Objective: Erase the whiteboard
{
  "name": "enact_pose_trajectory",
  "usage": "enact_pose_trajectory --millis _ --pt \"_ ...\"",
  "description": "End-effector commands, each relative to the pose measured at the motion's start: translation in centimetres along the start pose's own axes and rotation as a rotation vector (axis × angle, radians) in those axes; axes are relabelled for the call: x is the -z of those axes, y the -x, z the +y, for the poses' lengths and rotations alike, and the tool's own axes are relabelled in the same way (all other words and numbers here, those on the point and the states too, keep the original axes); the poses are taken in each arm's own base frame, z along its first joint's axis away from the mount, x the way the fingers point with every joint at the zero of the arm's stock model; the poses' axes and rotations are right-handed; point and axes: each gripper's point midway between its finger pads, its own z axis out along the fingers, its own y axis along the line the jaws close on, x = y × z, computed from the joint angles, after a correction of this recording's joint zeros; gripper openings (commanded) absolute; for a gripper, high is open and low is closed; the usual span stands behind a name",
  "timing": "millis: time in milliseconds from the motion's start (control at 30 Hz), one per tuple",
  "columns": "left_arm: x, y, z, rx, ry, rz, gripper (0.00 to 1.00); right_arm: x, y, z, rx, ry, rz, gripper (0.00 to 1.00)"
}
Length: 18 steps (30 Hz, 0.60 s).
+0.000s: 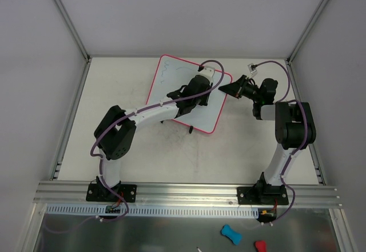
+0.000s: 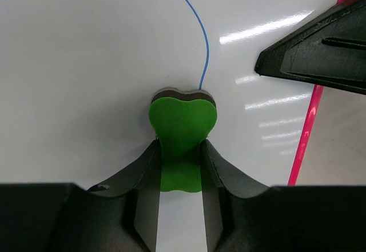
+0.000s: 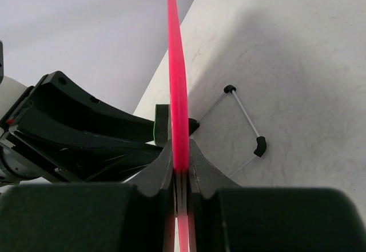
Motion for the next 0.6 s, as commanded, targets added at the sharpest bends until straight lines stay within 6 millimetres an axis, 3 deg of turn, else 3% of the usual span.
enact_pose_trajectory --millis 0,233,300,567 --pt "-1.6 -3.8 -2.8 -0.003 -0.09 0.097 0.0 -1.2 -0.8 2.7 0.066 0.095 0.059 0.0" --pt "-2.2 -2.8 -2.5 0.019 -0.044 0.097 0.0 -1.2 -0.8 2.9 0.075 0.097 0.059 0.0" --pt "-2.4 -1.6 -2.5 0.017 -0.029 0.083 0.0 -1.2 -0.8 3.0 0.081 0.099 0.059 0.0" --pt "-2.8 0.2 0.0 0.039 0.045 0.105 0.0 -1.3 -0.9 3.3 0.088 0.104 0.061 0.0"
